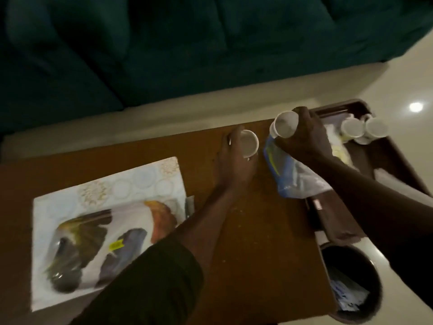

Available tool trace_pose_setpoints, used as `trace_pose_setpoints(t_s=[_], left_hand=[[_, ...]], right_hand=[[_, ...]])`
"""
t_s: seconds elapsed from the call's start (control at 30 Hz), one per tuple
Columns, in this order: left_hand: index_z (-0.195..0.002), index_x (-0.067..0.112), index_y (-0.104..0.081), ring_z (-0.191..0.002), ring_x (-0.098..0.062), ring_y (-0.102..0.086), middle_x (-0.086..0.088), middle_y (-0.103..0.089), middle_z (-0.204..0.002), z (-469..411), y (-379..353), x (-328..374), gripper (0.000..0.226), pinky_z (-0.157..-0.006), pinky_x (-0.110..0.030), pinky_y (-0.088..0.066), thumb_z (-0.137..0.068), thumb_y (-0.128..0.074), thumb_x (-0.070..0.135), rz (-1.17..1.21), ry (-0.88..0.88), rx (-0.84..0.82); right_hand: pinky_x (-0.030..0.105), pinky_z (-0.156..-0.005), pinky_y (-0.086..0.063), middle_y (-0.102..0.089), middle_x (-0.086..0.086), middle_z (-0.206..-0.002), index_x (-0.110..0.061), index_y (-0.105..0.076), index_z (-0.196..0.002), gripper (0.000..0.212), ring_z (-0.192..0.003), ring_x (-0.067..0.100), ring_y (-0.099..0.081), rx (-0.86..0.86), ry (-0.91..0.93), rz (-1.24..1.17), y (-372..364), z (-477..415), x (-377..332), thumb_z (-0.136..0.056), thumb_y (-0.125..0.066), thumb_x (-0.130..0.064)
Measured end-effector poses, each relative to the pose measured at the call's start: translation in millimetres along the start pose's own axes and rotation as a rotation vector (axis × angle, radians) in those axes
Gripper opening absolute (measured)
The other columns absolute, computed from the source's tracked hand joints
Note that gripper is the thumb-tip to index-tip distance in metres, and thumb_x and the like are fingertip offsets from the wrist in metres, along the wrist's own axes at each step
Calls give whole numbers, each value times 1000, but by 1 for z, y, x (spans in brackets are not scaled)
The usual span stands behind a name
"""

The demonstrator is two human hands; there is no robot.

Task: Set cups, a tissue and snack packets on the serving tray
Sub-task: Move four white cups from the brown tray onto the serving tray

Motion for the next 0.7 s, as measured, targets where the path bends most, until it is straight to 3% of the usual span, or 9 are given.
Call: trace_pose_setpoints(t_s=[0.2, 0.37, 0.43, 0.53, 0.7], left_hand=[[-128, 29, -44, -90, -28, -68, -1, -60, -122, 36, 156, -117, 62, -67, -37, -55, -75, -72, 47, -233, 117, 193], [-125, 20, -49, -94, -31, -66, -9, -61, -118, 101, 226, -223, 61, -66, -31, -49, -72, -77, 34, -218, 302, 192], [-125, 18, -49, -97, -33, -64, -11, -61, -116, 132, 233, -260, 64, -68, -32, -48, -70, -78, 29, -195, 397, 162], [-128, 18, -48, -103, -33, -62, -10, -61, -118, 164, 233, -299, 66, -74, -39, -51, -70, -78, 29, -167, 495, 107], [-124, 16, -42, -104, -34, -59, -11, -56, -120, 176, 225, -317, 66, -72, -45, -55, -72, -78, 35, -130, 556, 57]], right_hand=[[38, -79, -49, -57, 15, -126, -11, -46, -127, 71, -108, 32, -58, -145, 181, -42, -87, 46, -161, -69, -82, -30], [35, -78, -55, -61, 8, -125, -18, -46, -130, 73, -103, 26, -63, -379, 366, 85, -172, 118, -255, -66, -80, -29], [31, -77, -50, -63, 6, -118, -21, -47, -128, 73, -104, 24, -60, -487, 459, 147, -206, 150, -269, -62, -79, -26], [35, -82, -46, -63, 3, -120, -21, -46, -128, 73, -110, 25, -52, -598, 596, 254, -250, 191, -275, -63, -78, -26], [42, -91, -49, -56, 0, -129, -28, -44, -136, 72, -117, 27, -49, -606, 643, 341, -273, 211, -266, -70, -71, -16]])
Point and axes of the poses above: each hand's wrist, its own z-axis away from the middle knuckle, its own y-axis out of the back of the hand, x = y × z, the point moved 6 cm from there along -z, towards the middle knuckle
